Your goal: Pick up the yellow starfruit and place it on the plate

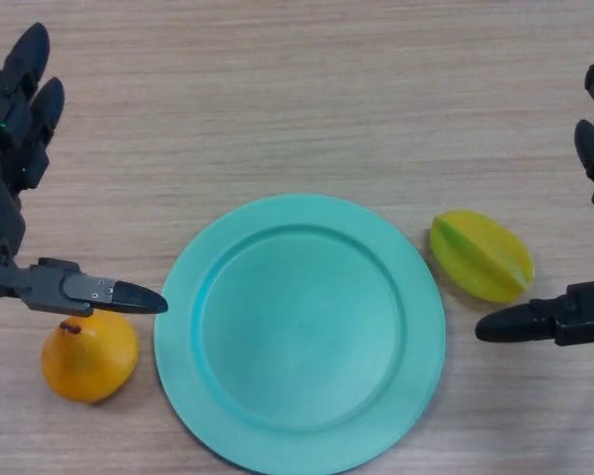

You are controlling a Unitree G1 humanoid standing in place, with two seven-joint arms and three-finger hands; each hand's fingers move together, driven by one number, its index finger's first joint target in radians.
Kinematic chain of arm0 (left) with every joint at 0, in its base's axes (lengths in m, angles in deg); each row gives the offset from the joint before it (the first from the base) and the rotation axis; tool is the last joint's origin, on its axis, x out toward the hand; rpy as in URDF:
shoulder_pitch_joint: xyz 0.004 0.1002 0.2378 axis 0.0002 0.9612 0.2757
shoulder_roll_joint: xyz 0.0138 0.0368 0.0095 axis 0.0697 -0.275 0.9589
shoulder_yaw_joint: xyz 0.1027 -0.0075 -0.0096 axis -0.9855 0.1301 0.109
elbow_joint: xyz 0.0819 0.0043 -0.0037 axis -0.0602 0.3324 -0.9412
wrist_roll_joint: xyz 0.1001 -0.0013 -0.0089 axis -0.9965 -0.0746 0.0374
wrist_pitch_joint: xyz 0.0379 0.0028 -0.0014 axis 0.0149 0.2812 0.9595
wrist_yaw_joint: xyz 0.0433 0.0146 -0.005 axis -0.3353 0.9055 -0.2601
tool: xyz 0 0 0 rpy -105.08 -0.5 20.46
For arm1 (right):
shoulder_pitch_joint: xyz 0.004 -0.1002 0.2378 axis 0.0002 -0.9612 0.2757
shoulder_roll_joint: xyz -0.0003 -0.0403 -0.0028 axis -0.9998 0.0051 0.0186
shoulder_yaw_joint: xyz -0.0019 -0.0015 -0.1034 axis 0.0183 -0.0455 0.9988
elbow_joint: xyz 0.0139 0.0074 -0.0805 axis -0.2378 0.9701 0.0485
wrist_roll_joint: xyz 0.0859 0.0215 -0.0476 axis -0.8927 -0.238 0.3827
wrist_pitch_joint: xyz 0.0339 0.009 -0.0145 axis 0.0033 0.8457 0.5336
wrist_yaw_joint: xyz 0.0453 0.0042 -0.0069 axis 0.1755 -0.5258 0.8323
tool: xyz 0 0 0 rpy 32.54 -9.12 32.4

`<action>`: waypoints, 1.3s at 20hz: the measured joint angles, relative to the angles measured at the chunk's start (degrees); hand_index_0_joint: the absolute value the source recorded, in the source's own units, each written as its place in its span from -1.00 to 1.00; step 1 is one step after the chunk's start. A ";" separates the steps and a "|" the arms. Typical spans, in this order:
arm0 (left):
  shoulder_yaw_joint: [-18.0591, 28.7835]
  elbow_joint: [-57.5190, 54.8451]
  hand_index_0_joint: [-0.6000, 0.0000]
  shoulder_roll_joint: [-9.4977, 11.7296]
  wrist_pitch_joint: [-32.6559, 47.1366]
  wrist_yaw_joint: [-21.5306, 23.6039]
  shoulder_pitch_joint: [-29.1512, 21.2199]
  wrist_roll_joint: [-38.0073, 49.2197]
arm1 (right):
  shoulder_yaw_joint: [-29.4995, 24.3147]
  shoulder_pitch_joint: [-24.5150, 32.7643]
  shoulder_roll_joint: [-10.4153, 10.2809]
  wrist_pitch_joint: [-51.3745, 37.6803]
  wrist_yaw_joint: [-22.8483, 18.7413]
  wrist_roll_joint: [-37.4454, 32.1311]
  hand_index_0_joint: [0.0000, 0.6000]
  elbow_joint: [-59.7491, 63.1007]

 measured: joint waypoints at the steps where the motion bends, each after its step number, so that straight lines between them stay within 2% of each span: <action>1: -0.27 0.00 1.00 -0.05 0.00 0.00 0.06 -0.08 | 0.11 0.03 0.08 -3.98 0.29 2.14 -1.00 3.22; 5: -1.07 0.00 1.00 -1.11 0.01 0.01 1.10 -0.09 | 1.05 1.89 0.75 -9.00 1.15 4.29 -1.00 13.04; 7: -1.17 -0.01 1.00 -1.36 0.00 0.01 1.52 -0.08 | 1.99 3.63 1.24 -15.67 1.15 7.12 -1.00 19.52; 10: -1.14 -0.47 1.00 -1.36 -0.01 0.01 1.43 -0.05 | 2.70 6.46 1.43 -20.87 1.08 10.67 -1.00 28.72; 17: -0.86 -0.48 1.00 -1.35 -0.03 -0.05 2.11 0.22 | 3.49 10.71 1.77 -27.88 -0.14 10.51 -1.00 44.90; 18: -0.84 -0.48 1.00 -1.34 -0.03 -0.34 2.26 0.21 | 3.94 10.86 1.77 -27.87 -0.31 10.51 -0.50 45.68; 19: -0.84 -0.48 1.00 -1.34 -0.03 -0.45 2.27 0.22 | 4.20 11.11 1.76 -28.29 -0.31 10.51 -0.16 46.24; 20: -0.84 -0.48 1.00 -1.34 -0.03 -0.49 2.28 0.22 | 4.19 11.75 1.77 -29.12 -0.36 10.51 0.33 47.64; 21: -0.78 -0.48 1.00 -1.29 -0.05 -0.49 2.32 0.25 | 4.20 12.40 1.80 -30.68 -0.73 10.55 0.67 49.68; 22: -0.54 -0.60 1.00 -1.11 -0.95 -0.52 2.41 1.52 | 4.23 13.69 1.96 -34.07 -3.02 12.70 1.00 53.36; 23: -0.30 -0.66 1.00 -0.98 -2.18 -0.65 2.50 2.43 | 4.14 14.35 2.17 -34.83 -4.66 14.22 1.00 54.22; 26: 1.47 -0.95 1.00 -0.97 -4.12 -1.48 3.00 2.43 | 4.05 14.49 2.58 -31.95 -5.01 14.94 1.00 52.53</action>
